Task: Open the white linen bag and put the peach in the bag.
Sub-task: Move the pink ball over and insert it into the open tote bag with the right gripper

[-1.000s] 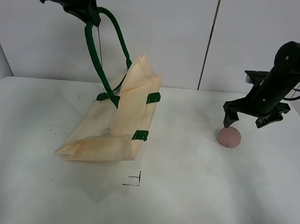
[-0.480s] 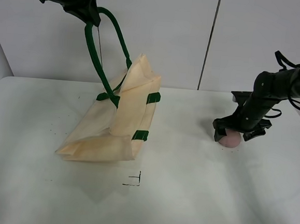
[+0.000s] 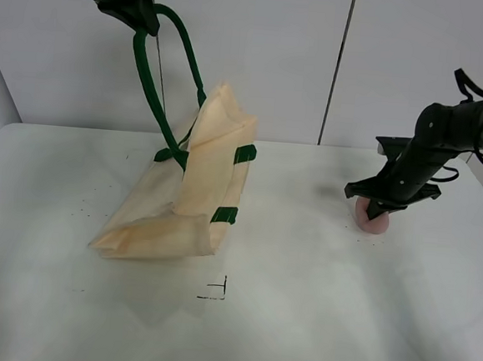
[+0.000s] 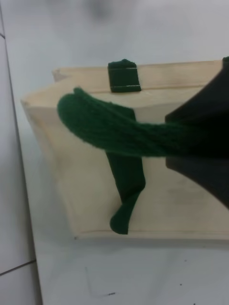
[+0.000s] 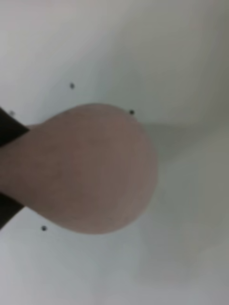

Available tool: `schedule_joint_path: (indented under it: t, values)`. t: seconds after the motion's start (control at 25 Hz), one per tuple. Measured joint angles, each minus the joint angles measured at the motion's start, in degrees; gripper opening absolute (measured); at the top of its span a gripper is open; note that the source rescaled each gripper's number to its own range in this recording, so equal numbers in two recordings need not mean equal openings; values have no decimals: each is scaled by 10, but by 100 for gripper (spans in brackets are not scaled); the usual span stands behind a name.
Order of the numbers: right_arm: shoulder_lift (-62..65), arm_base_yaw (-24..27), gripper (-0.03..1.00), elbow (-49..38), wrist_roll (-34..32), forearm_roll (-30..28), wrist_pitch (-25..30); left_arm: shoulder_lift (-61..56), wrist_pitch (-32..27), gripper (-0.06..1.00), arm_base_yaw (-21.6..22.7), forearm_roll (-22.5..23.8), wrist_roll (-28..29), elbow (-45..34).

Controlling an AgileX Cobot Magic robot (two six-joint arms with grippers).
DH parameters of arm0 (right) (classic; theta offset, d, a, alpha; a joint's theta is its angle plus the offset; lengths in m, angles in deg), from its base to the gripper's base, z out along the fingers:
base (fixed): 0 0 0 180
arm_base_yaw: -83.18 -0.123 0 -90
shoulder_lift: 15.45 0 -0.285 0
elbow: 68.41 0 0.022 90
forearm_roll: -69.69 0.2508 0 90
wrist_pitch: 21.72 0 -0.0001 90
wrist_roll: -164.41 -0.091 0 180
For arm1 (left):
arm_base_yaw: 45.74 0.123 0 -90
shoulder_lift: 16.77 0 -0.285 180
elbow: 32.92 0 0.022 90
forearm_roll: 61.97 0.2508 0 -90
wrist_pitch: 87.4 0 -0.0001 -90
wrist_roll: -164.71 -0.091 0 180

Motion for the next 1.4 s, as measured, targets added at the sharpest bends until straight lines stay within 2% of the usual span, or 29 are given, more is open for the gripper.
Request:
schedule_joint_path:
  t: [0.16,0.32,0.44,0.56,0.76,0.92,1.12,1.32,1.4]
  values:
    - [63,0,0,2,44,62,19,-12,0,0,0,0,-2,0]
    - [120,-9,0,46,106,148,67,-12,0,0,0,0,-4,-1]
    - [132,-39,0,114,148,212,110,-12,0,0,0,0,-4,-1]
    - [128,-88,0,171,167,243,120,-12,0,0,0,0,-4,-1]
    - [91,-165,0,204,178,269,86,-12,0,0,0,0,-4,-1]
    - [31,-201,0,204,195,286,58,-12,0,0,0,0,-4,-1]
    - [-28,-225,0,204,251,365,5,-12,0,0,0,0,-4,-1]
    - [-67,-231,0,204,272,426,-32,-12,0,0,0,0,-4,-1]
    - [-78,-231,5,204,278,440,-35,-12,0,0,0,0,-4,-1]
